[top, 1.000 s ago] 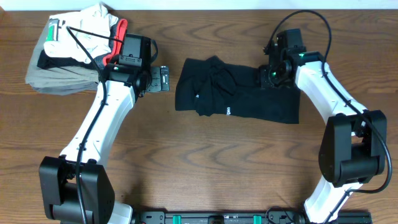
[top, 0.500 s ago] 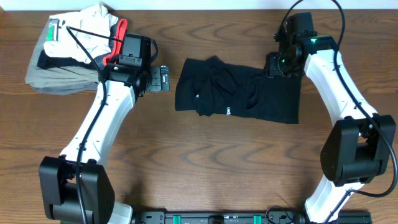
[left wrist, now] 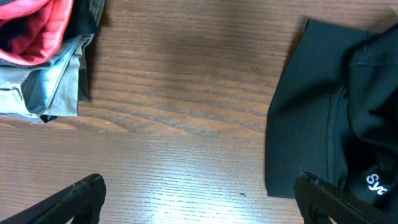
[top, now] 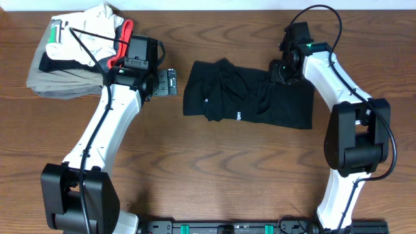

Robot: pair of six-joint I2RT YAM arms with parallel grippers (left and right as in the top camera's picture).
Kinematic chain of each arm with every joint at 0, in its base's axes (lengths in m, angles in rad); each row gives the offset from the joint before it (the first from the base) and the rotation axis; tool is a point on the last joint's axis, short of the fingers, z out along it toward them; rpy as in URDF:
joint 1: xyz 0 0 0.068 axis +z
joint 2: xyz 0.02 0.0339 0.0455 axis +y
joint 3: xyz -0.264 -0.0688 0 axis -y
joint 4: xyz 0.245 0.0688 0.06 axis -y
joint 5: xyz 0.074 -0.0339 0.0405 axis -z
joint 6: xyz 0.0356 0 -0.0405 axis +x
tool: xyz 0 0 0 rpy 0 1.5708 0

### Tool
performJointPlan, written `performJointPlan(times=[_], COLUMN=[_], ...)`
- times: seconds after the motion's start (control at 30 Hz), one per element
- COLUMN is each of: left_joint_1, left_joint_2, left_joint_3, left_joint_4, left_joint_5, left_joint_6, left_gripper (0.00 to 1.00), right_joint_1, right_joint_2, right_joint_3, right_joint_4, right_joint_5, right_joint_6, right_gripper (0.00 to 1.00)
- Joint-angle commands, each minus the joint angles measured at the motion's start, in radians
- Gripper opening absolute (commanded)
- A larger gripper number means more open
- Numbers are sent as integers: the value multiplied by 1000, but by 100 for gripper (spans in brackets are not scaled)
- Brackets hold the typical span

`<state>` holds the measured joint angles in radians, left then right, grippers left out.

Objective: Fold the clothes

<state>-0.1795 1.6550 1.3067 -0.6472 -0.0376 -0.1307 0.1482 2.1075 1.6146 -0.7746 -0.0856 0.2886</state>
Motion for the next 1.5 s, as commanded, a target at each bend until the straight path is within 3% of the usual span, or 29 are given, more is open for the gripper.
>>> performJointPlan(times=[0.0,0.13,0.17,0.4,0.43,0.5,0.57,0.67,0.8,0.9,1.0,1.07,1.47], left_joint_1=[6,6,6,6,6,6,6,6,6,6,6,6,9], left_joint_2=[12,12,12,12,12,12,12,12,12,12,12,12,12], left_joint_3=[6,6,6,6,6,6,6,6,6,6,6,6,6], left_joint_4=[-3,-2,-2,-2,-2,-2,-2,-1,-3,-3,-2,0,2], left_joint_5=[-16,-16,-16,-16,-16,-16,-16,-16,-16,-16,-16,-16,-16], left_joint_6=[6,6,6,6,6,6,6,6,6,6,6,6,6], left_gripper=[98,98,98,98,98,98,98,98,98,98,98,98,98], right_joint_1=[3,7,8,26,26,25,22,21,18,18,37,55,187], right_joint_2=[30,47,48,64,64,63,63,62,62,62,62,62,61], right_joint_3=[8,8,8,8,8,14,29,62,114,123,109,91,-6], right_joint_4=[34,126,143,259,269,280,261,171,2,-100,-180,-201,-146], right_joint_5=[20,18,14,-70,-105,-188,-249,-262,-232,-233,-232,-218,-162], right_joint_6=[26,26,26,5,-22,-79,-112,-125,-129,-109,-110,-108,-101], right_gripper=[45,4,1,4,14,47,57,62,59,49,28,2,1])
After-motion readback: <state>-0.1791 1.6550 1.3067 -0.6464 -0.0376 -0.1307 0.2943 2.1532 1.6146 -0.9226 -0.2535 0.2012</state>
